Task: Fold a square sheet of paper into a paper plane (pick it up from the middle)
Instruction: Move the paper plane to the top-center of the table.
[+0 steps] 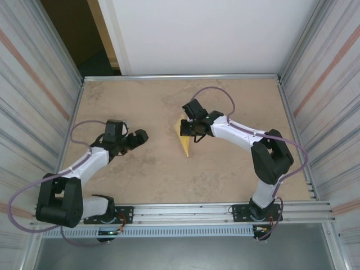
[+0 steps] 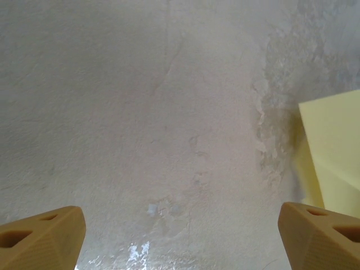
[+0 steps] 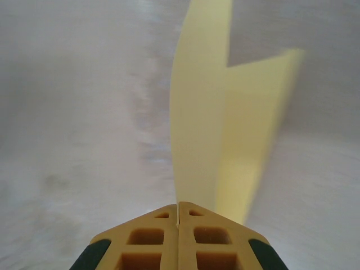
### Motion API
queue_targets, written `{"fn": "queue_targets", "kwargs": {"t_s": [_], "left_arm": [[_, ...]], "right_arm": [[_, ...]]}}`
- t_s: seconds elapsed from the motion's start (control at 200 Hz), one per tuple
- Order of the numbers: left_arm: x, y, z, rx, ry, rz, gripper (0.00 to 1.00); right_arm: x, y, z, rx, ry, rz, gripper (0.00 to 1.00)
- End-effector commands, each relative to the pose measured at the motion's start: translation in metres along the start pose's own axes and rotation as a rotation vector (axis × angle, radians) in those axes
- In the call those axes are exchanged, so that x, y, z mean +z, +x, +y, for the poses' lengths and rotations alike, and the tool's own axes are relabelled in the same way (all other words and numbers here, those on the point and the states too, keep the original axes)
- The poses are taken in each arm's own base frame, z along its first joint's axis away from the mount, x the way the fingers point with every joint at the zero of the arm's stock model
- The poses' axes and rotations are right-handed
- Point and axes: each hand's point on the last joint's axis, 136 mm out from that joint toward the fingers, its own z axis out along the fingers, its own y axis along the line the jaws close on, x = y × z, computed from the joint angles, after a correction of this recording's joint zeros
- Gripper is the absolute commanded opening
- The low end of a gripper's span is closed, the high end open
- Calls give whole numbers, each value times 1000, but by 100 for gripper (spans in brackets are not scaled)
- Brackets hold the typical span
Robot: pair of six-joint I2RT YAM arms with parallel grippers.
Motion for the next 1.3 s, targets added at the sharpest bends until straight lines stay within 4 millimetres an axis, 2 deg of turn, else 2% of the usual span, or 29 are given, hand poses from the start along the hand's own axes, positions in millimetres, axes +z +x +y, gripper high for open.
{"fn": "queue_targets", "kwargs": {"t_s": [0.0,0.08,0.18,0.421,0.591,0.767,1.052,1.293], "left_arm": [[-8,-7,-13,-53,90,-49,89],[-9,-7,-15,-65,102,-59,89],[-8,-6,-18,-83,132,-55,89],[0,3,-25,-135,210,-48,87],[13,19,-45,-109,239,9,83],[35,38,-68,-87,263,87,77],[63,49,-96,-61,296,156,63],[76,54,-106,-44,299,187,57]], "right_arm": [[-15,-13,50,-93,-324,-28,0],[-15,-10,60,-91,-411,-15,0],[-7,-6,56,-51,-449,3,0],[22,11,33,39,-471,61,0],[36,19,9,115,-489,83,1],[49,27,-17,191,-485,101,2],[47,30,-46,249,-450,73,8],[45,33,-67,280,-399,51,15]]}}
